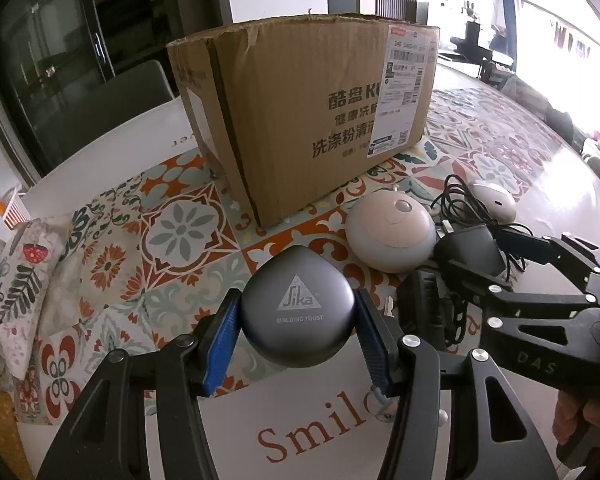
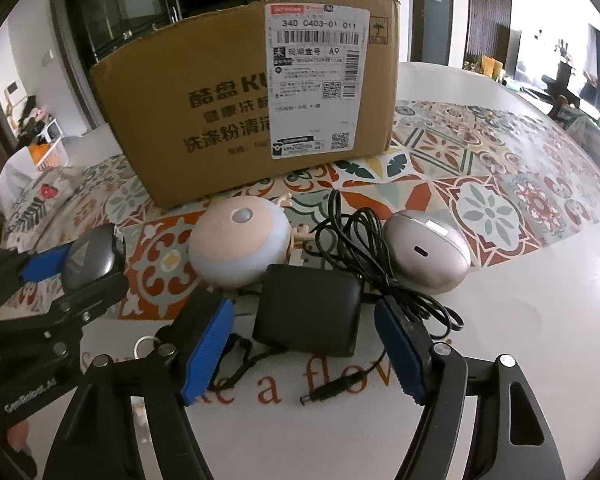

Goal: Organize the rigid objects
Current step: 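Grasp the black power adapter with cable with the right gripper while the left holds the puck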

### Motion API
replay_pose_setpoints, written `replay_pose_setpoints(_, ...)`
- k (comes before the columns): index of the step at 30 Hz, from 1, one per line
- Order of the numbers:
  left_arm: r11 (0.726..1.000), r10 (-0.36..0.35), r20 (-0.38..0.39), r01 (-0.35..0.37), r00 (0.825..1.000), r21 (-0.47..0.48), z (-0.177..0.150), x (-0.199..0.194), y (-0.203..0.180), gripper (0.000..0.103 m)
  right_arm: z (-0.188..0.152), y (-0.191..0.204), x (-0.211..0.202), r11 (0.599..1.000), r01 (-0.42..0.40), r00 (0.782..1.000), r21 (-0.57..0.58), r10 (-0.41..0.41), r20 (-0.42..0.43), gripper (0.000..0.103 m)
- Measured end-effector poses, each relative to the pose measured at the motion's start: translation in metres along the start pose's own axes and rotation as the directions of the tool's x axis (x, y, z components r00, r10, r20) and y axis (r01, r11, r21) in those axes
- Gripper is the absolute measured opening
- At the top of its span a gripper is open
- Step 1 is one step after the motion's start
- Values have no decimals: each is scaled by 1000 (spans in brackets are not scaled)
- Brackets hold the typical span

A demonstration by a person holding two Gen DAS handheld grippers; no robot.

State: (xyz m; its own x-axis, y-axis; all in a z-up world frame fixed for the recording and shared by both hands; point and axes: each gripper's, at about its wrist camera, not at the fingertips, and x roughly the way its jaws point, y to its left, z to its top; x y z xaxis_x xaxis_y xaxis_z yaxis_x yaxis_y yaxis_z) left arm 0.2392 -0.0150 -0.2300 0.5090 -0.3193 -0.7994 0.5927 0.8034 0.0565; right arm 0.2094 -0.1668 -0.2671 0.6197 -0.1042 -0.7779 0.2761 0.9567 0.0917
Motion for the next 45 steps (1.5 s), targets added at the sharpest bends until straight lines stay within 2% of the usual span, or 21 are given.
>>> replay_pose_setpoints(5, 1000, 5, -4, -5, 1000, -7, 0, 4, 3, 55, 1, 0, 12, 1000, 18, 1000, 9, -18, -17, 71)
replay_pose_setpoints(8, 1000, 9, -7, -9, 1000, -7, -1, 5, 3, 55, 1, 0, 17, 999, 33, 999, 5, -33, -20, 59)
replay_pose_setpoints(10, 1000, 6, -9, -7, 1000, -9, -2, 5, 2, 55, 0, -1, 18, 999, 35, 999, 0, -35, -23, 55)
replay_pose_setpoints(23, 999, 18, 11, -18, 1000, -44, -4, -22, -7, 55, -6, -1, -10, 1000, -5, 1000, -28, 5, -7, 55)
replay_pose_setpoints(35, 991, 23, 49, -16, 999, -136, 5, -55, -10, 55, 10, -3, -57, 997, -10, 996, -79, 18, 93, 55)
replay_pose_setpoints(45, 990, 48, 120, -31, 992, -139, 29, -89, -14, 55, 31, -3, -92, 994, -26, 986, -106, 44, 163, 55)
